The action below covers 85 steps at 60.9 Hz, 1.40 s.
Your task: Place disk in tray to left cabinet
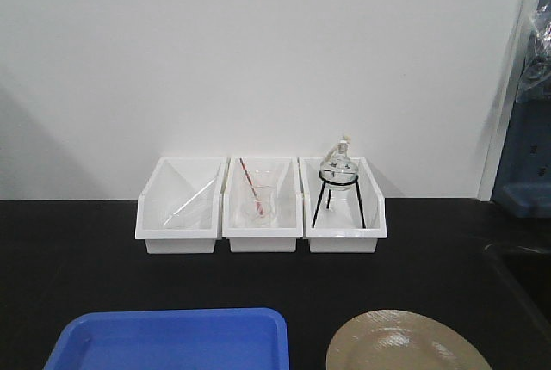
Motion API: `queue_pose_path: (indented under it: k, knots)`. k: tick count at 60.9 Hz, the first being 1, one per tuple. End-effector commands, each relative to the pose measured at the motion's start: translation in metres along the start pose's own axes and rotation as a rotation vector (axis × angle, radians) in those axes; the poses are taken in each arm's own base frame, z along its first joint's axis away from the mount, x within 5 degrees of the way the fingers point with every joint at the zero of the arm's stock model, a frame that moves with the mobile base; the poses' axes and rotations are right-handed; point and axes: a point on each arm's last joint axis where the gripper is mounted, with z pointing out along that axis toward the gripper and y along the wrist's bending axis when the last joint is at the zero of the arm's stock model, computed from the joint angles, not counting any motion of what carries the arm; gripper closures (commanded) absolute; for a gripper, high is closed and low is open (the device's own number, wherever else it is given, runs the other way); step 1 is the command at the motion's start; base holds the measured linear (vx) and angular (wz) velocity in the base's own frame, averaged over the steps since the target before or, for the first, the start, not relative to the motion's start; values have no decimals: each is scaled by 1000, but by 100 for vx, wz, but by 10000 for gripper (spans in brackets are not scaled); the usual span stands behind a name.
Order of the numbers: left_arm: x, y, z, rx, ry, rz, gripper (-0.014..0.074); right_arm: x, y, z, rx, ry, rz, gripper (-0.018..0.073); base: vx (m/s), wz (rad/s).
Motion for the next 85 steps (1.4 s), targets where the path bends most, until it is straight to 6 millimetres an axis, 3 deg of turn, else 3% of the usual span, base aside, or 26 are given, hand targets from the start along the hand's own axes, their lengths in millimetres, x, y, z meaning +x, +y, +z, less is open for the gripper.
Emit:
queue_pose_path:
  k: [1, 60, 76, 85]
  knots:
    - [-2, -1, 0, 17, -78, -3, 603, -1, 0, 0, 1, -73, -7, 560, 0, 0]
    - [-7, -2, -1, 29, -128, -14, 603, -2, 0, 0, 1, -83, -6, 560, 0, 0]
    - [-22, -5, -4, 67, -304, -12, 603, -19, 1, -3, -3, -274, 1, 560, 0, 0]
    - [-37, -8, -9, 89, -416, -13, 603, -43, -1, -9, -5, -371, 84, 560, 0, 0]
